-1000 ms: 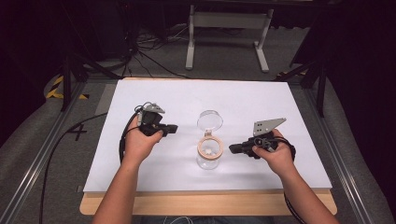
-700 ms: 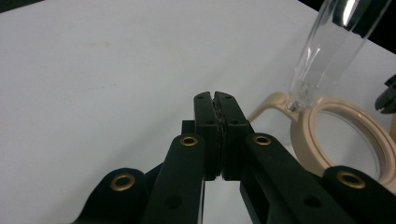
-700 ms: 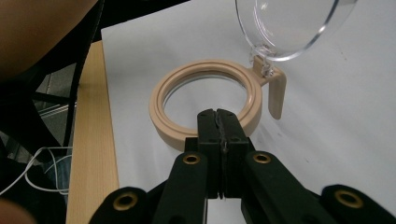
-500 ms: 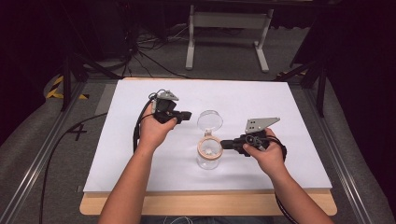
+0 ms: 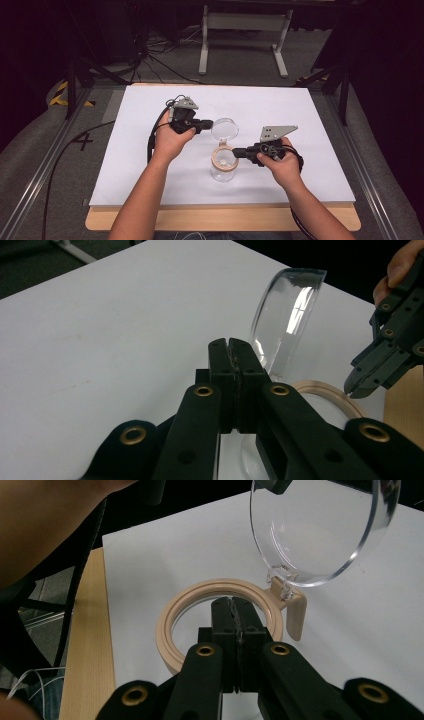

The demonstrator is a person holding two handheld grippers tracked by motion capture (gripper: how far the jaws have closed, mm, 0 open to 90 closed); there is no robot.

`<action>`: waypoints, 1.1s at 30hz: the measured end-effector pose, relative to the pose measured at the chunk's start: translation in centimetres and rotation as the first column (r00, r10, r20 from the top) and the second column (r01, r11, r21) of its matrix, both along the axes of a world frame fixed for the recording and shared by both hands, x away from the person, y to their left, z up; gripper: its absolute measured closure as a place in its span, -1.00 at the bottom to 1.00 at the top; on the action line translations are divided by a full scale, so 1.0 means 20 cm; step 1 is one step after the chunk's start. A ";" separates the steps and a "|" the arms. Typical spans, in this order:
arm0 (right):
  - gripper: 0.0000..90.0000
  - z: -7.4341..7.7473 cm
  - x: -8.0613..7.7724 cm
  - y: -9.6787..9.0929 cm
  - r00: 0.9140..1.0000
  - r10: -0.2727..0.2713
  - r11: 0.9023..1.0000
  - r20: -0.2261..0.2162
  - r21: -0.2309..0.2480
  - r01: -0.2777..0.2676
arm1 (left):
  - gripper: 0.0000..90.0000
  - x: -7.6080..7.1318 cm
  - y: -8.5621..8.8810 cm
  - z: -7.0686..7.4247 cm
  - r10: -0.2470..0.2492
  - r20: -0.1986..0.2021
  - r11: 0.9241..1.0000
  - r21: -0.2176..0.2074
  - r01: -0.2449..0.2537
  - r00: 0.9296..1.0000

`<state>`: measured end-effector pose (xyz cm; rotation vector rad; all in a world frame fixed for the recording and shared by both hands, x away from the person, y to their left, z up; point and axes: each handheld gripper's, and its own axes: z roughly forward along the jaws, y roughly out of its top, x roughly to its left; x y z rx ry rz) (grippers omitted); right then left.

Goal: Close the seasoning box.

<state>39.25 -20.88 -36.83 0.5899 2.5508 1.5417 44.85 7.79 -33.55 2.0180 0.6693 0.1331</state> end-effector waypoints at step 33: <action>1.00 0.01 -0.04 -0.01 0.998 0.033 0.999 -0.058 -0.032 -0.035 | 0.79 -0.20 0.11 0.05 -0.087 -0.097 0.988 0.117 0.098 0.991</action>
